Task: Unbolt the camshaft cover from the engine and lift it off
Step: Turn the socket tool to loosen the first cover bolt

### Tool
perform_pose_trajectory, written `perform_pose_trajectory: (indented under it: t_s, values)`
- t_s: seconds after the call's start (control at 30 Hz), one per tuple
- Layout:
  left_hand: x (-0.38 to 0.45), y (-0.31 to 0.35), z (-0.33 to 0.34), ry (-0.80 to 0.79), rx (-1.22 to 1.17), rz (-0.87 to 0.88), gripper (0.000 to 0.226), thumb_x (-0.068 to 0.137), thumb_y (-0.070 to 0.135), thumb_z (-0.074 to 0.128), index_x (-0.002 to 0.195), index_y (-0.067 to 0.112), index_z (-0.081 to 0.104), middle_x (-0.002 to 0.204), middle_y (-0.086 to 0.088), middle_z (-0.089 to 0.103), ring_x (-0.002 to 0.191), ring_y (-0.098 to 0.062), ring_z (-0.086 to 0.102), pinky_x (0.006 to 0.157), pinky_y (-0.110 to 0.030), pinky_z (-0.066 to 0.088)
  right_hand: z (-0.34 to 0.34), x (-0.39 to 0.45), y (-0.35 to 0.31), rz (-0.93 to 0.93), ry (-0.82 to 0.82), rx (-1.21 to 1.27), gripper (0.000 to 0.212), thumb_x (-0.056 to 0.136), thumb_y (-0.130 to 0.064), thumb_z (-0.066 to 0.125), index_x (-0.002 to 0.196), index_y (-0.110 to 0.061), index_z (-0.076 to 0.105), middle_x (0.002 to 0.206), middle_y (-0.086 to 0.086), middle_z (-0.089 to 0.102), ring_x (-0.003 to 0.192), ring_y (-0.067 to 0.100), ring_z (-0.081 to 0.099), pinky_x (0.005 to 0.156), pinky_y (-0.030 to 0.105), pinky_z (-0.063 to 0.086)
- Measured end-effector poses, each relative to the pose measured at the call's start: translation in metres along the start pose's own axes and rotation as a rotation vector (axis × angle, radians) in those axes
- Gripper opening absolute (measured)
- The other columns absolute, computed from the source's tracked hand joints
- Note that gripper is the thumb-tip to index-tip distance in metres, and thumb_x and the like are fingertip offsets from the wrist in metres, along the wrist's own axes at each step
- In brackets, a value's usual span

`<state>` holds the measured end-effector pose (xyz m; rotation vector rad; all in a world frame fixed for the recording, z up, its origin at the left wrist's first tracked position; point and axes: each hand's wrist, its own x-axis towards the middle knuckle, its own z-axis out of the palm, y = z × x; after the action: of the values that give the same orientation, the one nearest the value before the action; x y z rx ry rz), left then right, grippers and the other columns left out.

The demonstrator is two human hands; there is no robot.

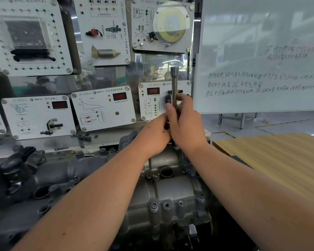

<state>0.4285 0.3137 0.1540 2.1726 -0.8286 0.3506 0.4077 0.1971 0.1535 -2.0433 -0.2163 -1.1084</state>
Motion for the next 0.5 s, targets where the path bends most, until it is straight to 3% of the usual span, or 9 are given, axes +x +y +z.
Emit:
perform_pose_trajectory:
  t_s: [0.07, 0.17, 0.3, 0.4, 0.5]
  values:
    - [-0.0003, -0.0001, 0.0005, 0.006, -0.002, 0.0, 0.04, 0.102, 0.017, 0.052, 0.139, 0.03, 0.053, 0.117, 0.011, 0.068, 0.1, -0.005, 0.065, 0.084, -0.024, 0.05, -0.0003, -0.0007, 0.0005, -0.029, 0.006, -0.013, 0.032, 0.105, -0.04, 0.046, 0.129, -0.019, 0.048, 0.088, -0.005, 0.065, 0.085, 0.024, 0.067, 0.073, 0.042, 0.054]
    - [-0.0009, -0.0013, 0.0013, 0.005, -0.036, -0.002, 0.035, 0.104, 0.021, 0.05, 0.137, 0.031, 0.055, 0.116, 0.016, 0.068, 0.106, -0.007, 0.065, 0.093, -0.029, 0.051, -0.0002, 0.0006, 0.0026, -0.05, 0.019, -0.046, 0.019, 0.107, -0.034, 0.041, 0.106, -0.017, 0.051, 0.074, -0.008, 0.055, 0.072, 0.023, 0.06, 0.065, 0.04, 0.049]
    - [-0.0025, -0.0012, 0.0002, -0.009, -0.077, 0.006, 0.036, 0.108, 0.025, 0.048, 0.141, 0.037, 0.054, 0.122, 0.019, 0.067, 0.117, -0.005, 0.063, 0.101, -0.029, 0.049, 0.0005, 0.0016, 0.0035, -0.043, 0.035, -0.067, 0.023, 0.108, -0.028, 0.037, 0.089, -0.017, 0.044, 0.065, -0.006, 0.049, 0.061, 0.021, 0.052, 0.058, 0.042, 0.045]
    - [-0.0011, -0.0012, -0.0007, 0.001, -0.04, -0.008, 0.03, 0.106, 0.023, 0.051, 0.133, 0.032, 0.057, 0.113, 0.017, 0.068, 0.108, -0.007, 0.065, 0.099, -0.037, 0.053, 0.0008, 0.0006, 0.003, -0.038, 0.014, -0.048, 0.021, 0.108, -0.03, 0.037, 0.099, -0.015, 0.05, 0.069, -0.005, 0.054, 0.067, 0.025, 0.056, 0.061, 0.043, 0.047]
    - [-0.0013, 0.0011, -0.0002, 0.01, -0.008, -0.019, 0.033, 0.104, 0.019, 0.051, 0.136, 0.028, 0.054, 0.12, 0.006, 0.069, 0.107, -0.014, 0.066, 0.098, -0.042, 0.054, -0.0004, 0.001, 0.001, -0.009, -0.004, -0.013, 0.034, 0.106, -0.038, 0.043, 0.13, -0.016, 0.048, 0.088, 0.002, 0.071, 0.081, 0.024, 0.067, 0.07, 0.04, 0.053]
